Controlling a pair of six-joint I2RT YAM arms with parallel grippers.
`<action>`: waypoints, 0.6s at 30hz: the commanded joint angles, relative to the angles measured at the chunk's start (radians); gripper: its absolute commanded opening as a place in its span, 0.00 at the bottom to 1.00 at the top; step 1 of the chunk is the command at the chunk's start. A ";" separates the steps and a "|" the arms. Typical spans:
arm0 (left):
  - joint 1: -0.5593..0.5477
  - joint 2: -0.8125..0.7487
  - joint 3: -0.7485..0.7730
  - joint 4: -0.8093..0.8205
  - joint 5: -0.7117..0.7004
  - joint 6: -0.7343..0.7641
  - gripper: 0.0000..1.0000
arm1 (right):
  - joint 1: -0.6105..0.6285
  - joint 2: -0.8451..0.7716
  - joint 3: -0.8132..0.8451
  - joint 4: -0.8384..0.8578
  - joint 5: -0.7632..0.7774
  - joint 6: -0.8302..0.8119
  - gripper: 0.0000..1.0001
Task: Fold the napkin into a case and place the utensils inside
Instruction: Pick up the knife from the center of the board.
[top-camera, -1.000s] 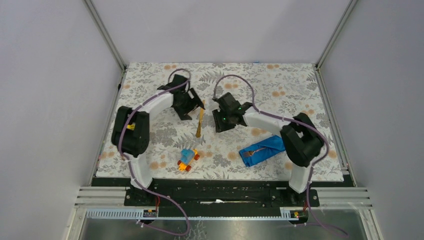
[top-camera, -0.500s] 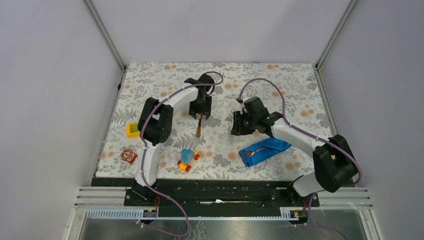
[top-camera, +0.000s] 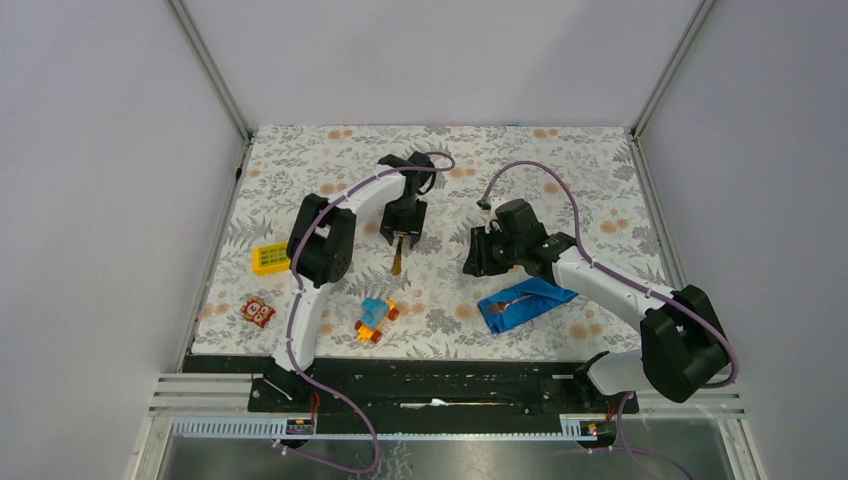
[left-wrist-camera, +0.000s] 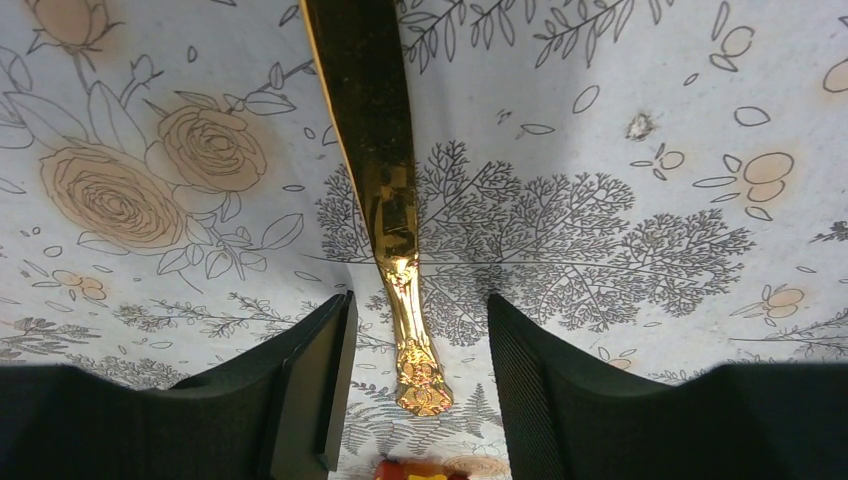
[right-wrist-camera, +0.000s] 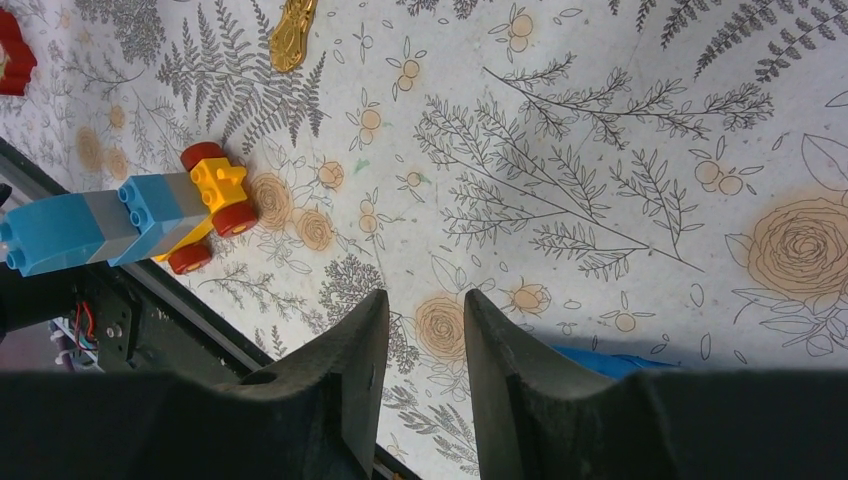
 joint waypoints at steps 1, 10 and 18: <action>-0.003 0.082 0.019 -0.045 0.009 0.036 0.54 | -0.002 -0.050 -0.014 0.046 -0.031 -0.003 0.40; 0.001 0.108 -0.016 -0.012 0.061 0.057 0.11 | -0.003 0.021 -0.036 0.134 -0.100 0.043 0.69; 0.015 -0.071 -0.128 0.125 0.148 -0.049 0.00 | 0.000 0.161 -0.172 0.547 -0.146 0.294 0.92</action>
